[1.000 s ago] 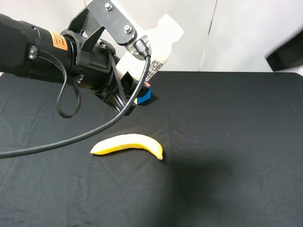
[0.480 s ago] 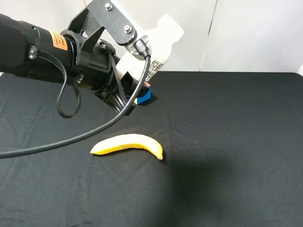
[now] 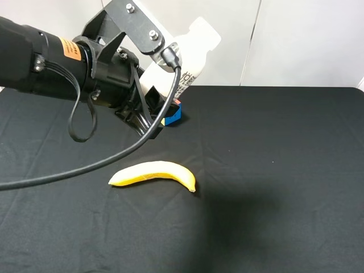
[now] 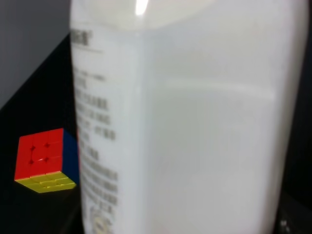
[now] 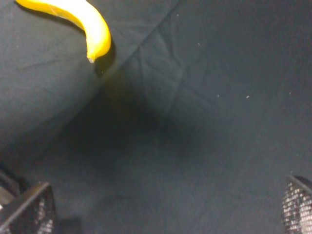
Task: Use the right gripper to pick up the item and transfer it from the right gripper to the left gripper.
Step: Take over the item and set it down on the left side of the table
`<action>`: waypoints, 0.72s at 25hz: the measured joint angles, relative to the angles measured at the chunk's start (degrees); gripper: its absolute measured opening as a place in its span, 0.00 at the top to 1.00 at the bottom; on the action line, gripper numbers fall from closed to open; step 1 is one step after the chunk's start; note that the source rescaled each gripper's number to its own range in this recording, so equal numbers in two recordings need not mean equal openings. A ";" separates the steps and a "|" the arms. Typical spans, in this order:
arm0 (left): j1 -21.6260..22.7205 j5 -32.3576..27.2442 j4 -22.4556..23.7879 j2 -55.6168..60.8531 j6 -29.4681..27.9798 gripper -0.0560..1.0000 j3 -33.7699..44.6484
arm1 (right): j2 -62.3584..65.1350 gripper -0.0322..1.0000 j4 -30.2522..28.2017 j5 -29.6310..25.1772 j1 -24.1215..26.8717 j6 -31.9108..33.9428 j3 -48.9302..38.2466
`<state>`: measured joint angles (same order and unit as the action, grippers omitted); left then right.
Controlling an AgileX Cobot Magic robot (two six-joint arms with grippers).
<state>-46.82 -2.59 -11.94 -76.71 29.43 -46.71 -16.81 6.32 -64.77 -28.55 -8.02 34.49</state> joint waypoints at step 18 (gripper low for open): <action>0.00 0.00 0.00 0.00 0.00 0.93 0.00 | 15.33 0.00 -1.11 5.80 0.00 3.98 -6.15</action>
<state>-46.82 -2.59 -11.94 -76.71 29.43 -46.71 -1.48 5.21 -58.97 -28.55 -4.04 28.34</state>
